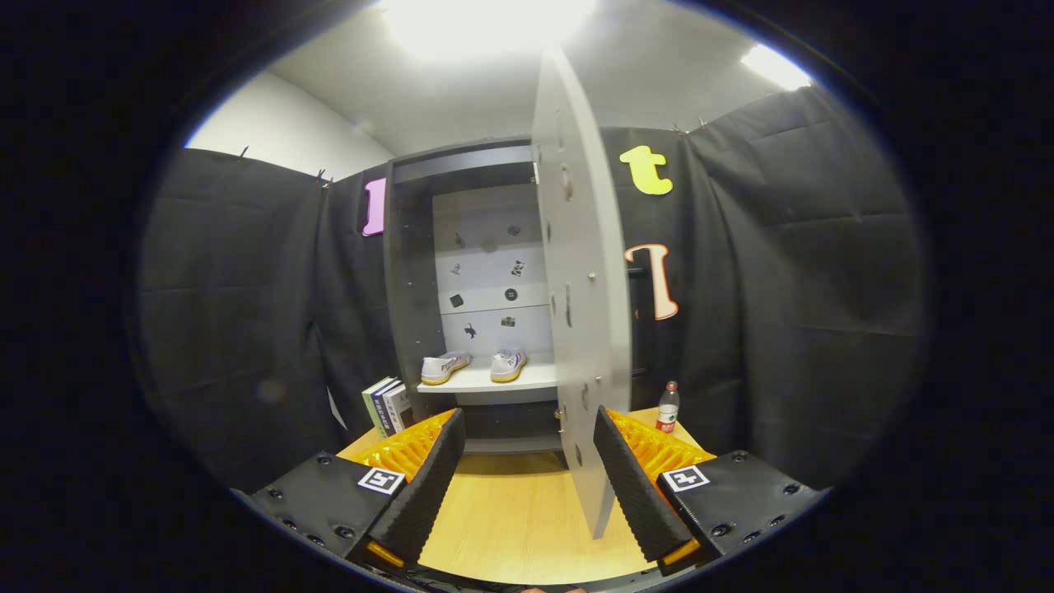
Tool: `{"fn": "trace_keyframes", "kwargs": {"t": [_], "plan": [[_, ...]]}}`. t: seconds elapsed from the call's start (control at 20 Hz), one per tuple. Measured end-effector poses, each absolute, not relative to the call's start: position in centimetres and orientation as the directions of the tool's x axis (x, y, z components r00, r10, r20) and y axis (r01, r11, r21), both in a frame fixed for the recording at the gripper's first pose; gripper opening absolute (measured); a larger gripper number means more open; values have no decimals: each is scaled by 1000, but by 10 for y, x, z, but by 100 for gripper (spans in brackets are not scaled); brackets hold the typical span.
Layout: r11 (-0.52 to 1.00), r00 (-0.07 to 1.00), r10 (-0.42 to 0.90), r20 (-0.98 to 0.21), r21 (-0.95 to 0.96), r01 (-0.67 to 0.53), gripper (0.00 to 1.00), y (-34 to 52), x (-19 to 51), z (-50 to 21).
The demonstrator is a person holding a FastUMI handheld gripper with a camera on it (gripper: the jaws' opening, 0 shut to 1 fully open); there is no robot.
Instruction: Open the shoe cabinet door, grab the shoes and put them into the shoe cabinet, then close the shoe cabinet door.
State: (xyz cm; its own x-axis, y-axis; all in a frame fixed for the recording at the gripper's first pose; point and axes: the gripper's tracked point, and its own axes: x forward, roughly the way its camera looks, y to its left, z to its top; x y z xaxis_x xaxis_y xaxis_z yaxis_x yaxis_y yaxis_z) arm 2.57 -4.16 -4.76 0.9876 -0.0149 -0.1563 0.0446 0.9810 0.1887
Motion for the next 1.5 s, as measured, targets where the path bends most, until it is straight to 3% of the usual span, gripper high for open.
{"fn": "trace_keyframes", "kwargs": {"t": [0.15, 0.55, 0.9, 1.5], "plan": [[979, 985, -82, -151, 175, 108, 98, -96, 24, -43], [992, 993, -62, -102, 106, 73, 97, -195, 89, -28], [985, 989, 53, -135, 169, -29, 98, -193, 141, -37], [993, 984, -78, -160, 77, 92, 97, -167, 133, -34]]}}
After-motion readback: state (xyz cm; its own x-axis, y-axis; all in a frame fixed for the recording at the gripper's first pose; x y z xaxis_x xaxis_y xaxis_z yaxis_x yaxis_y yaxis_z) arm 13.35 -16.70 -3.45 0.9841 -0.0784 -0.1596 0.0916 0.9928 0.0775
